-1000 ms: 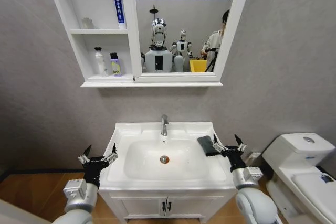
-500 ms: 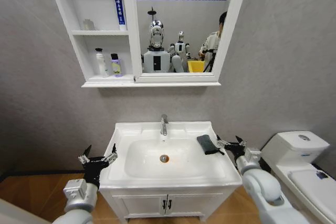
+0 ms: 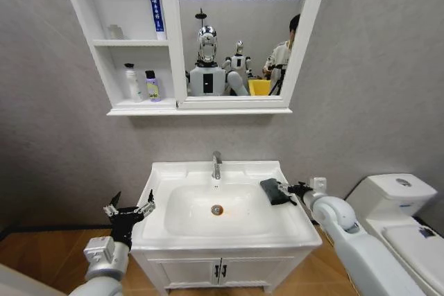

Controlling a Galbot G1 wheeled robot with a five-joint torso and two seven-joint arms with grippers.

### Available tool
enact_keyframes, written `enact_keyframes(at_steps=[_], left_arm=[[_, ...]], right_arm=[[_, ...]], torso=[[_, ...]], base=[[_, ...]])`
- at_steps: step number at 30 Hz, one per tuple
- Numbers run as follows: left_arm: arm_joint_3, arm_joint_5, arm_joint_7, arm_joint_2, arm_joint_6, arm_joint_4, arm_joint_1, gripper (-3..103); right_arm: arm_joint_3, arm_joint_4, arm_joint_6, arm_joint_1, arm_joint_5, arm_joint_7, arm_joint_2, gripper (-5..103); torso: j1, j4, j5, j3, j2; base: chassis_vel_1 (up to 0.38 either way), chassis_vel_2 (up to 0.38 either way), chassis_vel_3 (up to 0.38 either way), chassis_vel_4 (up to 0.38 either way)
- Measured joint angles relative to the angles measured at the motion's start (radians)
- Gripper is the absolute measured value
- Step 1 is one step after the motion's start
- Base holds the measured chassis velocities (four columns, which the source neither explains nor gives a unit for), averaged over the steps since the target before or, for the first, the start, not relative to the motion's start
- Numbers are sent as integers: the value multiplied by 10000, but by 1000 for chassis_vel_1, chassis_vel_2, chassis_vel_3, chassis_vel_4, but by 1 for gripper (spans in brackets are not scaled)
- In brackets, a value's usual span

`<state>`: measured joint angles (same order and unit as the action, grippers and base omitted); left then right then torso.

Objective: Move facial cleanser and shampoo from washbasin to cabinet, then wipe washbasin with towel.

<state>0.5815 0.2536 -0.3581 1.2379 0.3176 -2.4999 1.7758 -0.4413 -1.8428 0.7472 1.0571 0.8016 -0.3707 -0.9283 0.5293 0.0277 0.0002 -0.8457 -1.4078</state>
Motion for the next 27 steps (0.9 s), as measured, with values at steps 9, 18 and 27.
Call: enact_keyframes(at_steps=[9, 18, 27], left_arm=[[0, 0, 0, -1, -1, 0, 0, 100], [0, 0, 0, 0, -1, -1, 0, 100], [0, 0, -1, 0, -1, 0, 0, 100]], right_arm=[[990, 889, -61, -682, 307, -644, -216, 100], [1273, 1317, -91, -797, 157, -787, -302, 100], [1425, 1739, -111, -899, -318, -358, -448, 86]], torso=[[-2, 1, 0, 1, 1], [-2, 1, 0, 2, 0], [-3, 0, -1, 2, 0]], base=[[0, 0, 0, 0], [0, 0, 0, 0], [0, 0, 0, 0]])
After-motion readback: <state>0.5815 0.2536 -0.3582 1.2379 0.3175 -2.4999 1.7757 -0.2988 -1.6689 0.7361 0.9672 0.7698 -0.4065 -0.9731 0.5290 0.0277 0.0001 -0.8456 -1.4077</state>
